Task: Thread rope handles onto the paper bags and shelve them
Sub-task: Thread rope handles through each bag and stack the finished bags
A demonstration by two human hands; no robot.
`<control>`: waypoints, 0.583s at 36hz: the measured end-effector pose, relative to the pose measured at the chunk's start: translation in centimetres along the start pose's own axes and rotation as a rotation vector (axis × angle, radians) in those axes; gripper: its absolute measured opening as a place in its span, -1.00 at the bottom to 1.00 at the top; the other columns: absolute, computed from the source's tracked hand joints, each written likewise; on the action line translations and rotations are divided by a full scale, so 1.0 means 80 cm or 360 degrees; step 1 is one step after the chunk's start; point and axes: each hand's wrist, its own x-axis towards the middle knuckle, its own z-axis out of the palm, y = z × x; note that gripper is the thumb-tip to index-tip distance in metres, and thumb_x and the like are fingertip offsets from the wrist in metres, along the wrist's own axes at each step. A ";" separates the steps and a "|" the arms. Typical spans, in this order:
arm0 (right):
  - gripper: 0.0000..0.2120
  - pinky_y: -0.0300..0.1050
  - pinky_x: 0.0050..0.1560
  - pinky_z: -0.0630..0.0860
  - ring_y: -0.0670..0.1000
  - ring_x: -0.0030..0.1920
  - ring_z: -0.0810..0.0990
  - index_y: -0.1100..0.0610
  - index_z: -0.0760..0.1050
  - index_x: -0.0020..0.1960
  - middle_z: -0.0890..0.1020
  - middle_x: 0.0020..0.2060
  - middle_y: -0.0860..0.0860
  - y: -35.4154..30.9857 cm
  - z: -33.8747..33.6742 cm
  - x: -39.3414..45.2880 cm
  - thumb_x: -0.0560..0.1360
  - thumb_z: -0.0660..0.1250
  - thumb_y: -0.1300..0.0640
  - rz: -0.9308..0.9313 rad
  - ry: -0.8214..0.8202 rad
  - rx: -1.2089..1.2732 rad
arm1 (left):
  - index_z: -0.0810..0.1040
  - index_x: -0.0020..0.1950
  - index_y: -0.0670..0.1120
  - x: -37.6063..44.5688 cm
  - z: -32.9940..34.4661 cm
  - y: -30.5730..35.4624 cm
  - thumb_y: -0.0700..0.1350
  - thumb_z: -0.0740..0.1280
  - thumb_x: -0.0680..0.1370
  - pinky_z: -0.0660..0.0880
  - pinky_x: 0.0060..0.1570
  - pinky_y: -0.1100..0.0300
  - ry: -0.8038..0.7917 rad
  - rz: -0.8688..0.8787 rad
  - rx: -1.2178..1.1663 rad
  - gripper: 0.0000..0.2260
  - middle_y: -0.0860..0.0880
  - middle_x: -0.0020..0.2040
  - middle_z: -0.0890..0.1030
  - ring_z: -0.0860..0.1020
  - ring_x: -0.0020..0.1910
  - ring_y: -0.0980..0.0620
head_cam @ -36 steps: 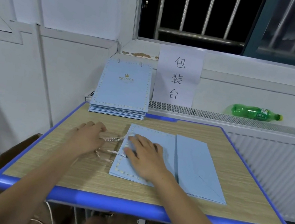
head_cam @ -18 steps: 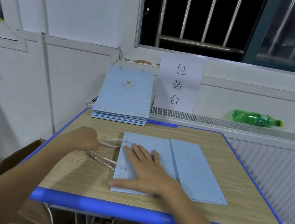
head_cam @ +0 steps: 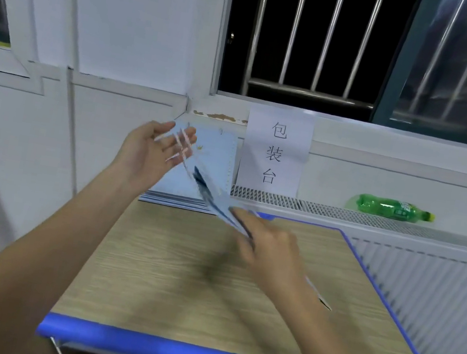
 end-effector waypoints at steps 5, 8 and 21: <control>-0.87 -0.29 -0.20 0.49 -0.22 -0.26 0.61 0.14 0.55 0.03 0.65 -0.24 -0.13 0.026 -0.074 0.067 0.52 0.35 0.12 0.0399 0.0295 0.0747 | 0.41 -0.07 -0.05 0.015 0.036 0.037 -0.23 0.09 0.57 0.45 0.04 0.23 -0.0149 0.0356 0.0077 -0.86 -0.15 0.01 0.66 0.56 -0.01 -0.03; -0.80 -0.14 -0.02 0.58 -0.12 -0.02 0.64 -0.01 0.45 0.08 0.64 0.00 -0.07 0.045 -0.105 0.092 0.50 0.38 0.17 0.0634 0.0131 0.1156 | 0.41 0.02 -0.05 0.018 0.060 0.054 -0.15 0.19 0.49 0.49 0.07 0.23 -0.0241 0.0404 0.0312 -0.87 -0.17 0.11 0.58 0.58 0.04 -0.03; -0.68 -0.43 -0.23 0.41 0.12 0.03 0.60 0.28 0.49 0.18 0.62 0.07 0.20 0.108 0.027 -0.044 0.46 0.42 0.22 0.1387 -0.0738 0.0976 | 0.35 0.36 -0.11 0.047 0.050 -0.099 0.04 0.19 0.61 0.38 0.25 0.10 -0.0094 -0.0581 0.1433 -0.62 -0.23 0.19 0.44 0.46 0.24 -0.15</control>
